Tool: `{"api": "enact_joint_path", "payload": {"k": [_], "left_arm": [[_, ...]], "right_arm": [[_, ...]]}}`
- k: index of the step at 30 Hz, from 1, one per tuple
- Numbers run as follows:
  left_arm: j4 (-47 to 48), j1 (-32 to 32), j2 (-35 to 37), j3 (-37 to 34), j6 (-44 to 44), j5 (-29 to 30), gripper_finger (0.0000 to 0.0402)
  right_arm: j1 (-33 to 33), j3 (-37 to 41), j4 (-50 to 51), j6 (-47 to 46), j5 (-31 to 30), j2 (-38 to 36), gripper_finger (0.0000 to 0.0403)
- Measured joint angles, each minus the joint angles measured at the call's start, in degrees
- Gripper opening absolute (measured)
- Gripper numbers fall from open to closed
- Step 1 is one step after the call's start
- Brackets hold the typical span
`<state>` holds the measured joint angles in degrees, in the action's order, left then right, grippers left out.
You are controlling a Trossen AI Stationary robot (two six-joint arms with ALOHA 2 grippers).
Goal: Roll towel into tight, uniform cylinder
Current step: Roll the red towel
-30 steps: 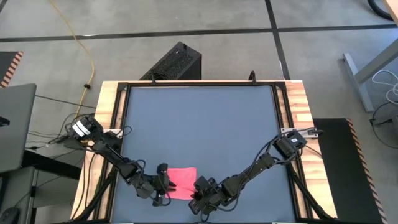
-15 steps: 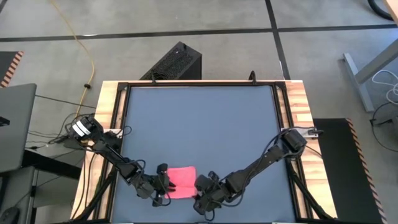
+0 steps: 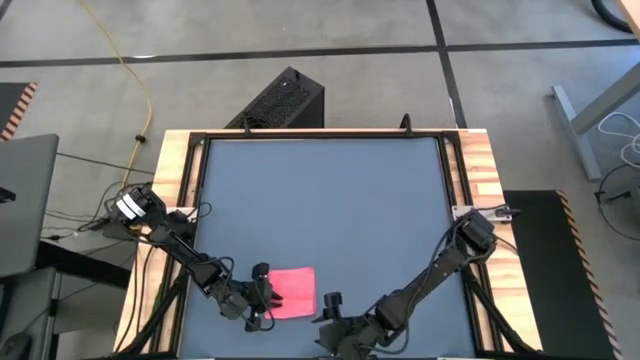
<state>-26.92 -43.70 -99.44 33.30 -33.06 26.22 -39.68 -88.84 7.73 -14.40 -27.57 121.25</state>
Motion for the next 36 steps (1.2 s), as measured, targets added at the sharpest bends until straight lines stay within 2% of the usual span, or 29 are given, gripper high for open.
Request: {"api": "enact_joint_path", "payload": {"k": [13, 29, 36], "left_arm": [[0.63, 0.28, 0.0, -0.02, -0.17, -0.56, 0.0064], [0.34, 0.33, 0.0, -0.02, 1.77, -1.5, 0.0064], [0.5, 0.33, 0.0, -0.03, 1.98, -1.74, 0.0064]], "right_arm": [[4.02, 0.15, 0.43, 6.78, -1.05, 3.87, 0.0243], [6.21, 0.11, 3.21, 5.18, -1.05, 3.8, 0.0243], [5.92, -0.11, 3.25, 3.09, -1.9, 8.1, 0.0243]]}}
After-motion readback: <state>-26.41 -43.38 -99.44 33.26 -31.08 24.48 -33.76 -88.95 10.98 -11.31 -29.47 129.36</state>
